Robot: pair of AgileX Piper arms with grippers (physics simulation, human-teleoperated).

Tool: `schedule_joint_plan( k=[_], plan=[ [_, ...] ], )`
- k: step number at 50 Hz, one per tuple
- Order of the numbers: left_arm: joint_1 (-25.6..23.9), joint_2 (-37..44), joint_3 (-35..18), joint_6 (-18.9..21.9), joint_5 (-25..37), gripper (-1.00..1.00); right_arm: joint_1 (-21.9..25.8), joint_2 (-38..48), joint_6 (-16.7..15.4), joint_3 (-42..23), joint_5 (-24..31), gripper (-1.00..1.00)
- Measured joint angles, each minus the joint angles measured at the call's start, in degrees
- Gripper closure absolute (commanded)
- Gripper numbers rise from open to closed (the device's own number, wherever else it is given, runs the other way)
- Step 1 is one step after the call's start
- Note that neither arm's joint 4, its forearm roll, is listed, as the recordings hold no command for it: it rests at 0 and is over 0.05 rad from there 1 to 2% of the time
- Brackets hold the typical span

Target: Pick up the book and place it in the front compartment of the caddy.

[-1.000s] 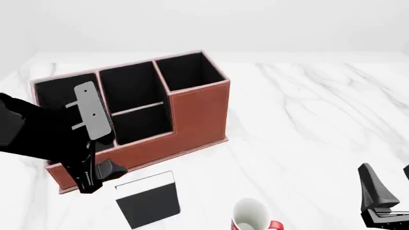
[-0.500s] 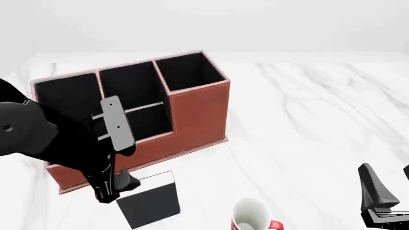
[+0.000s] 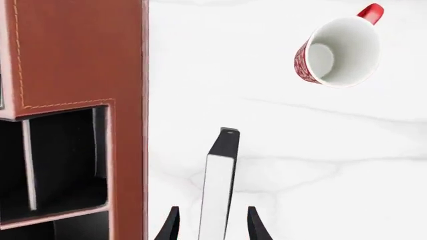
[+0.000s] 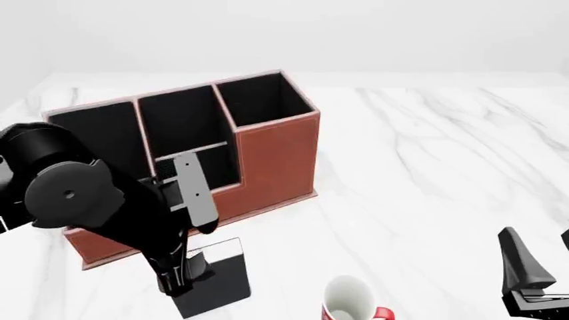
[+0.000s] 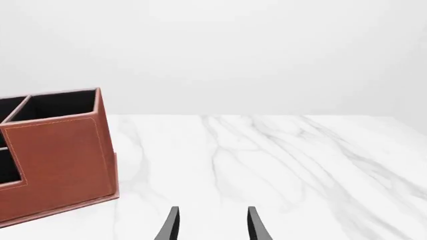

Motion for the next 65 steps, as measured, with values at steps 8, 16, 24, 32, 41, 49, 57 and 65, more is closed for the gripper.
schedule_joint_plan(
  k=[8,16,24,32,41,49,57,65],
  plan=[
    [-1.49,2.09,-0.14,-1.17,-0.22,-1.00,0.00,0.00,0.00,0.00,0.00,-1.00],
    [-2.45,4.19,-0.34,-1.83,-0.39,-1.00,0.00,0.00,0.00,0.00,0.00,-1.00],
    [-2.92,6.19,-0.43,-2.28,-0.66,-1.00,0.00,0.00,0.00,0.00,0.00,-1.00],
    [-3.32,8.15,-0.18,-2.95,-1.25,-1.00,0.00,0.00,0.00,0.00,0.00,-1.00],
    [-3.56,10.06,-0.07,-3.64,-1.72,-1.00,0.00,0.00,0.00,0.00,0.00,-1.00],
    [-3.15,11.39,0.11,-3.68,-2.11,-1.00,0.00,0.00,0.00,0.00,0.00,-1.00],
    [-2.74,12.46,0.13,-3.61,-2.28,-1.00,0.00,0.00,0.00,0.00,0.00,-1.00],
    [-1.35,12.76,-0.21,-2.58,-1.79,1.00,0.00,0.00,0.00,0.00,0.00,-1.00]
  ],
)
